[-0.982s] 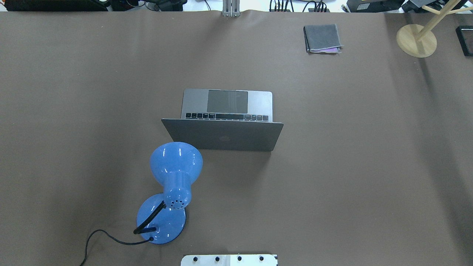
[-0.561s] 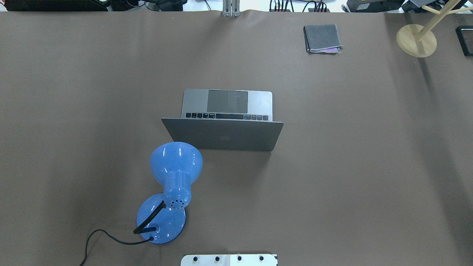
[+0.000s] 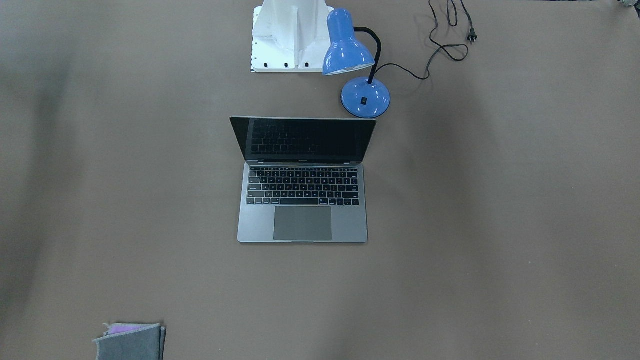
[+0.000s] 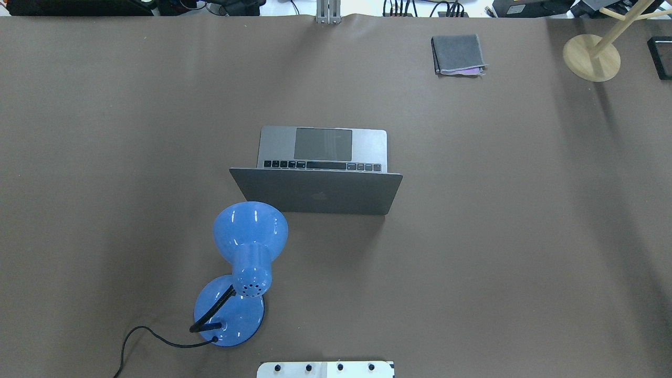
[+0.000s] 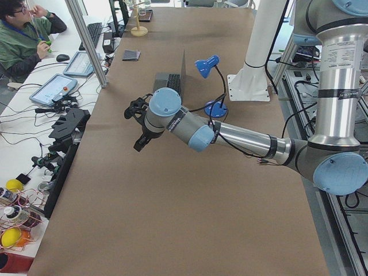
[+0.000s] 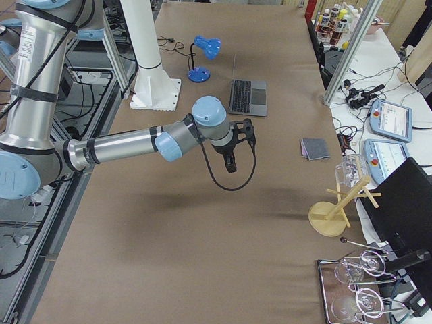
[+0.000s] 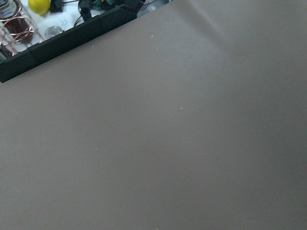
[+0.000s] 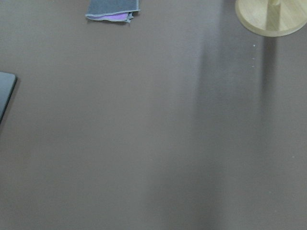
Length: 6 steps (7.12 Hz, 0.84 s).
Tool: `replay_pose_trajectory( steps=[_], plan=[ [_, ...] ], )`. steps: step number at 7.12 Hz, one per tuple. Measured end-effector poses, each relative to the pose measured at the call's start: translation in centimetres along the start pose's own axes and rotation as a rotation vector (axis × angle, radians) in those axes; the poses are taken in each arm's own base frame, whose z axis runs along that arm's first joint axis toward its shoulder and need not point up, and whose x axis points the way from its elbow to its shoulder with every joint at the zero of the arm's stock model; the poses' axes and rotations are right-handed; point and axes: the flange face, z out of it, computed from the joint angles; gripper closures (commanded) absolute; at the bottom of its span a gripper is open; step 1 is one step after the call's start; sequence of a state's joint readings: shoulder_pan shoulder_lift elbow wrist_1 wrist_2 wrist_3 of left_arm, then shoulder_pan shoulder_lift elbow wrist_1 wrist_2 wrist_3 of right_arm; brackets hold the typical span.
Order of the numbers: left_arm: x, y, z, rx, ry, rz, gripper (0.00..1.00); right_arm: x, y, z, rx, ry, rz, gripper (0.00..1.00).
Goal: Close laptop
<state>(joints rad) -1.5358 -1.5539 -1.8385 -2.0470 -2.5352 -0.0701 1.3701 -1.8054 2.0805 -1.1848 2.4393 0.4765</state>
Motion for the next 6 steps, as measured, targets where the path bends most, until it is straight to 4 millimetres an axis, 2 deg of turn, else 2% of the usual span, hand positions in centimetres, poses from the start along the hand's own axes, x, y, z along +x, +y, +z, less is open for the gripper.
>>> replay_pose_trajectory(
  steps=[2,5,6],
  plan=[
    [6.3,-3.0,4.1,-0.002,0.115,-0.098,0.03,-7.7,0.5,1.5,-0.004,0.000,0.103,0.02],
    [20.0,-7.3,10.5,-0.121,0.278,-0.331,0.03,-19.4,3.3,2.8,-0.025,0.002,0.260,0.04],
    [23.4,-8.0,11.8,-0.150,0.314,-0.352,0.03,-23.3,3.8,3.5,-0.039,0.022,0.290,0.04]
  ],
)
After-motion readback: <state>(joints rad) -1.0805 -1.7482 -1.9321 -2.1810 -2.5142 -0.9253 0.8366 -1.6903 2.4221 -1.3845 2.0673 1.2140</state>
